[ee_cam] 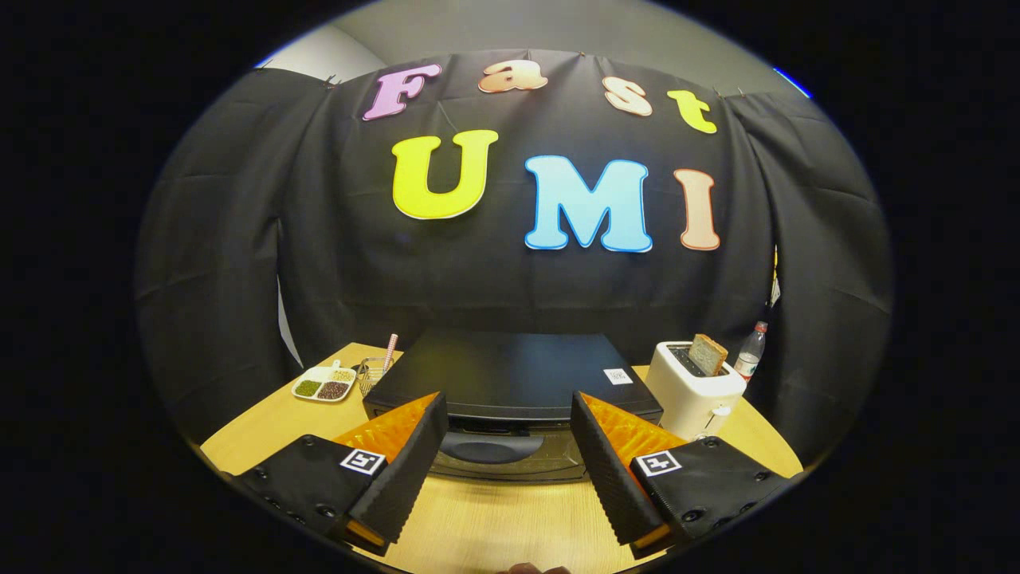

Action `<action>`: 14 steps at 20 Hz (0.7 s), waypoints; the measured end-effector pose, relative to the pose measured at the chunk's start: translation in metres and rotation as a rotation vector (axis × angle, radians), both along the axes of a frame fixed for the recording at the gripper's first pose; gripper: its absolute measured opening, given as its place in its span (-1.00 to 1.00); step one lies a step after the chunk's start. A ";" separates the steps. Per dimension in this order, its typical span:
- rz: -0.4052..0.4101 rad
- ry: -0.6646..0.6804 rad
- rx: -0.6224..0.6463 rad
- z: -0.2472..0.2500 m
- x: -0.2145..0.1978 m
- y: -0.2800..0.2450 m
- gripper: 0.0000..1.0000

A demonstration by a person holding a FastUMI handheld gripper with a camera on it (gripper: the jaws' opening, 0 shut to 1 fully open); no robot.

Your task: Open the toaster oven, put the food inside, and close the toaster oven door.

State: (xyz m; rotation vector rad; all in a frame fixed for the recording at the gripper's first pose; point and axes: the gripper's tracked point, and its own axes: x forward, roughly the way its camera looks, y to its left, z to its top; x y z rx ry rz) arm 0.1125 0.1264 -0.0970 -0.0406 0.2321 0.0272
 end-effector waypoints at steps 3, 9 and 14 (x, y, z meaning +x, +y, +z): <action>-0.024 0.027 -0.007 -0.010 0.014 -0.007 0.96; 0.003 0.106 -0.035 -0.041 0.034 0.004 0.97; 0.047 0.180 -0.057 -0.067 0.040 0.015 0.97</action>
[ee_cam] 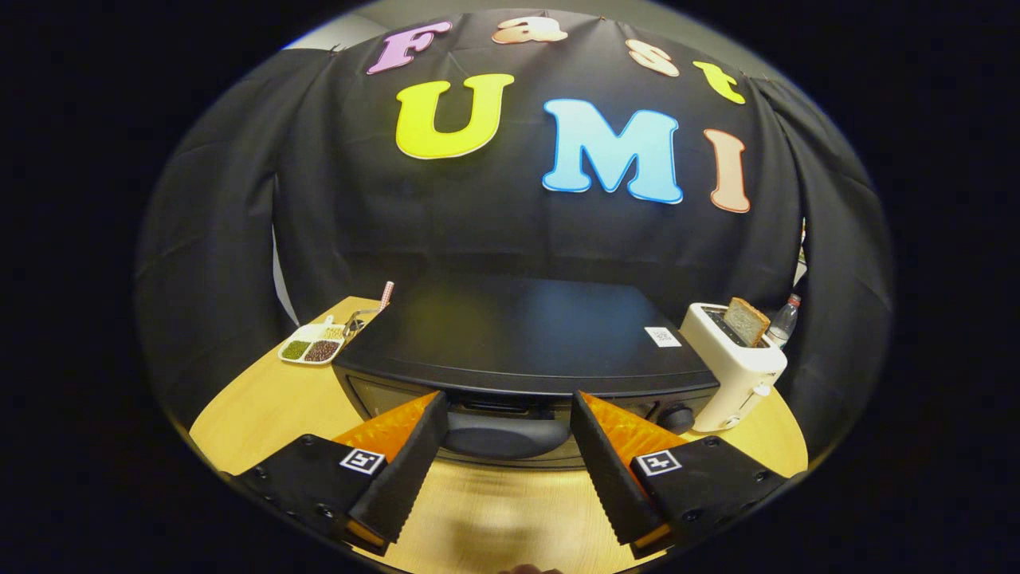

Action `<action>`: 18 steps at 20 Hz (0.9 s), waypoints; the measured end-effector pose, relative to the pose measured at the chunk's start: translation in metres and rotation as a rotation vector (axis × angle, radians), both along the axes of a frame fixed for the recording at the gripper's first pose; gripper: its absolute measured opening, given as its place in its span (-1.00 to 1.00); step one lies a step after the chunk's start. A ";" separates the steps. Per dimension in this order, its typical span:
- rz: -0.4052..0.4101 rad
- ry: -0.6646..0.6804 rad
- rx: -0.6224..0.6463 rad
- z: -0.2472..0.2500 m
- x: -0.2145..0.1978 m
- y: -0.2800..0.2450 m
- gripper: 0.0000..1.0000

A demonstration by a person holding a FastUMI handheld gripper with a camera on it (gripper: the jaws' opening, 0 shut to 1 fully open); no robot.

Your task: Open the toaster oven, put the food inside, and close the toaster oven door.

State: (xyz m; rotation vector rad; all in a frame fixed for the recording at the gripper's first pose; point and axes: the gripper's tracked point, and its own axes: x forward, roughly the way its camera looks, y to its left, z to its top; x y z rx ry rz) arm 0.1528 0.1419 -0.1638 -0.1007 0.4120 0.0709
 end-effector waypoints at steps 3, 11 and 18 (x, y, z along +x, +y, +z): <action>-0.003 -0.032 -0.015 0.005 0.009 -0.001 0.96; -0.026 0.041 0.059 -0.005 0.014 0.004 0.96; -0.020 0.083 0.061 -0.008 0.001 0.004 0.97</action>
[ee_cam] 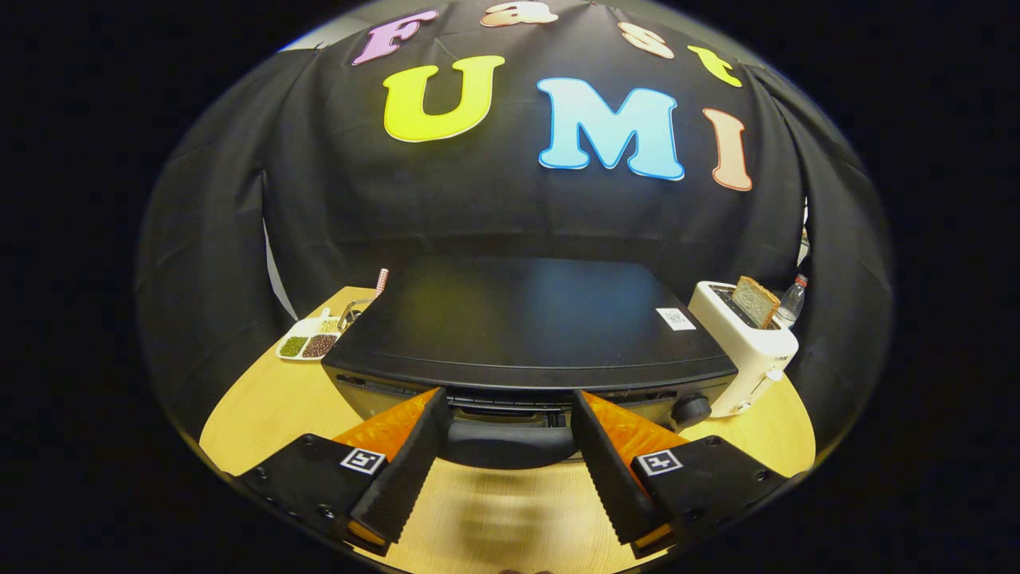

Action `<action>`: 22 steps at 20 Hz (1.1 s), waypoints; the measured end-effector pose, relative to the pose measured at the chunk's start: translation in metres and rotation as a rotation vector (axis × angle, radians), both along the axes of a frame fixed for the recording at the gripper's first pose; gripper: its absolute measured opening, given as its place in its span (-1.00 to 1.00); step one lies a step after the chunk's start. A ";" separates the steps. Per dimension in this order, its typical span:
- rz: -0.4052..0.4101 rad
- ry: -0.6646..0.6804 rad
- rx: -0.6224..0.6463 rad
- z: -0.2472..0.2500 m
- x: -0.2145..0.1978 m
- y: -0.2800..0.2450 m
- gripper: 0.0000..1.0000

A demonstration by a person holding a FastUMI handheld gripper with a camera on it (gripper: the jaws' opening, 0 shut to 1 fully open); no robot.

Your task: Open the toaster oven, put the food inside, and close the toaster oven door.

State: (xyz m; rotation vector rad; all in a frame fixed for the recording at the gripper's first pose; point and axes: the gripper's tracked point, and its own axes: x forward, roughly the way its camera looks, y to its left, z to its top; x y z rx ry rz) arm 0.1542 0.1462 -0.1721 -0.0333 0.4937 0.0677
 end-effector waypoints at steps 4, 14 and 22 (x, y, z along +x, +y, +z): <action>0.008 0.035 0.014 -0.006 -0.016 -0.001 0.97; 0.016 0.086 -0.006 -0.024 -0.052 -0.003 0.95; 0.012 0.107 -0.020 -0.032 -0.065 -0.003 0.95</action>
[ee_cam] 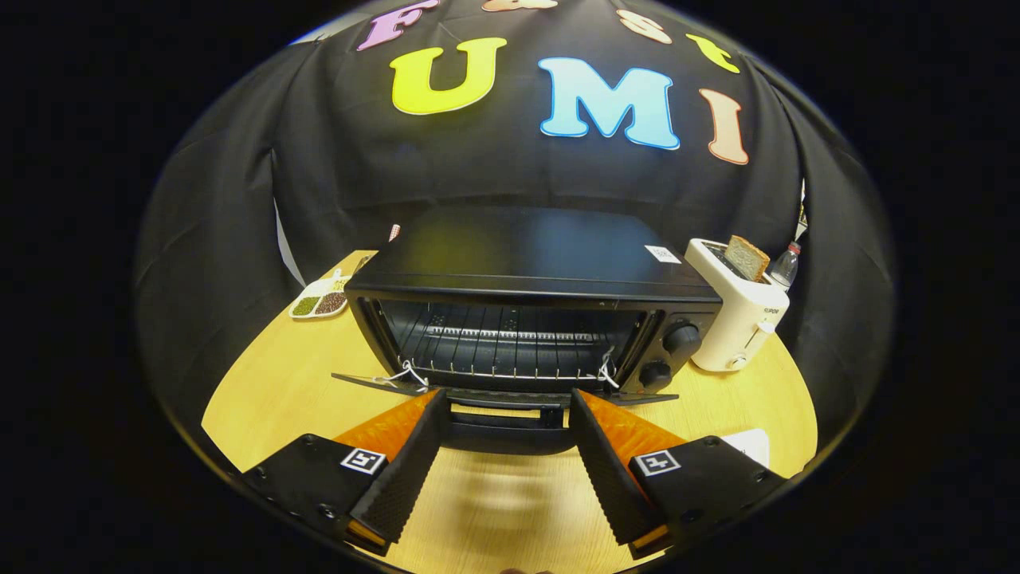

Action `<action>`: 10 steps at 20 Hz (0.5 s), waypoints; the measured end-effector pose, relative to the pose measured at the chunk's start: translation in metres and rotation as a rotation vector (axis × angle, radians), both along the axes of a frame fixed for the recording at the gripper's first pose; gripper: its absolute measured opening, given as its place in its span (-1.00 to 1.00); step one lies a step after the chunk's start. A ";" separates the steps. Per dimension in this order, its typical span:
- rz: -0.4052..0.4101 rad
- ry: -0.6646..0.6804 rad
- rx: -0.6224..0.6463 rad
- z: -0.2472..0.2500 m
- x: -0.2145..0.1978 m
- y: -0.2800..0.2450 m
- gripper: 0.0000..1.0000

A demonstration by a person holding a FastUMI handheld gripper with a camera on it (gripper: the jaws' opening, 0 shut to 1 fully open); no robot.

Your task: Open the toaster oven, put the food inside, and close the toaster oven door.

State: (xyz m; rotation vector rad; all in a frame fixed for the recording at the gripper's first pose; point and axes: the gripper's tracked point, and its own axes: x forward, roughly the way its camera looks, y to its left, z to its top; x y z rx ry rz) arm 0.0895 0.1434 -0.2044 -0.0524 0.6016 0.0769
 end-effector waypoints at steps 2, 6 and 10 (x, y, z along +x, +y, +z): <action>0.002 0.011 -0.002 -0.004 -0.005 -0.001 0.95; 0.006 0.030 0.002 -0.010 -0.012 -0.001 0.94; 0.016 0.080 -0.022 -0.027 -0.027 0.000 0.94</action>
